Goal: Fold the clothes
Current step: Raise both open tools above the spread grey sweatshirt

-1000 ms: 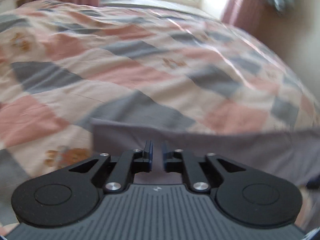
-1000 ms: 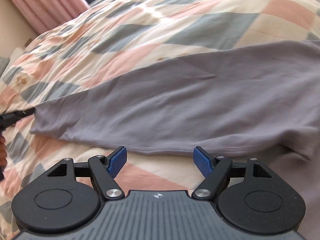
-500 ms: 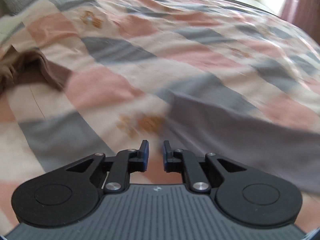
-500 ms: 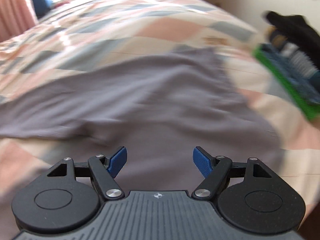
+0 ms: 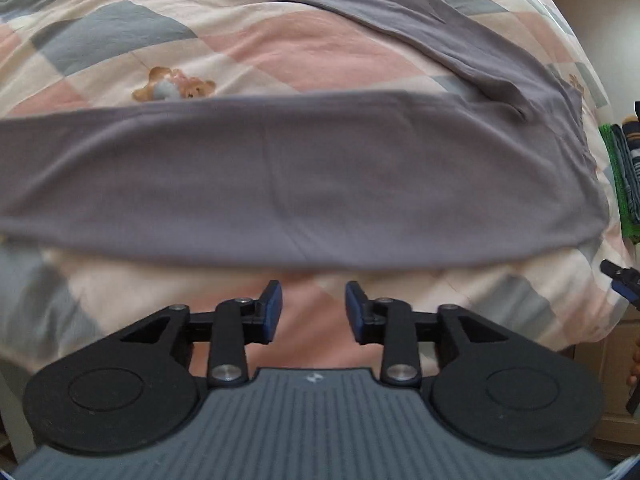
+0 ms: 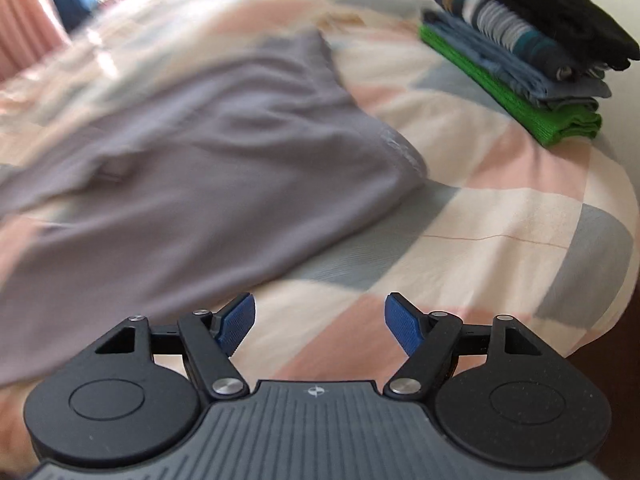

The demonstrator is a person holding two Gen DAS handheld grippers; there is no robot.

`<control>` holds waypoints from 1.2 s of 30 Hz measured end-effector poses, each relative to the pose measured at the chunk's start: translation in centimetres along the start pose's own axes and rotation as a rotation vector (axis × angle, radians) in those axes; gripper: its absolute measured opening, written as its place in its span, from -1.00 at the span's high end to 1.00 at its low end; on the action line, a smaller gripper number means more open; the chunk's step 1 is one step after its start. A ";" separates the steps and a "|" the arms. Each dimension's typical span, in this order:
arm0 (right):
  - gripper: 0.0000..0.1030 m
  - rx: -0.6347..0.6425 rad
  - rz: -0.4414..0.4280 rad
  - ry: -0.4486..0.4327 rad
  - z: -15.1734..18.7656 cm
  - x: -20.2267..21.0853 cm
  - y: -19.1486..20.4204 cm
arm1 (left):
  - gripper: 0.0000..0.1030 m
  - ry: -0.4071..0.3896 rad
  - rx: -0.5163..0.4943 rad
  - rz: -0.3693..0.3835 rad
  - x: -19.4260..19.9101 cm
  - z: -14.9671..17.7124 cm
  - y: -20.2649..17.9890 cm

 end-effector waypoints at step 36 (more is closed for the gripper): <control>-0.84 0.285 -0.162 -0.103 -0.6 19.3 10.0 | -0.31 -0.370 -0.056 -0.174 21.5 10.1 -5.7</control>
Point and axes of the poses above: each gripper's, at about its wrist camera, not at the fingertips, and x roughly against the way its jaws point, y to its left, z to its underside, the point moved 9 cm from there along -x, roughly the way its jaws point, and after that the axes turned 14 degrees about x, right-handed, at the moved point
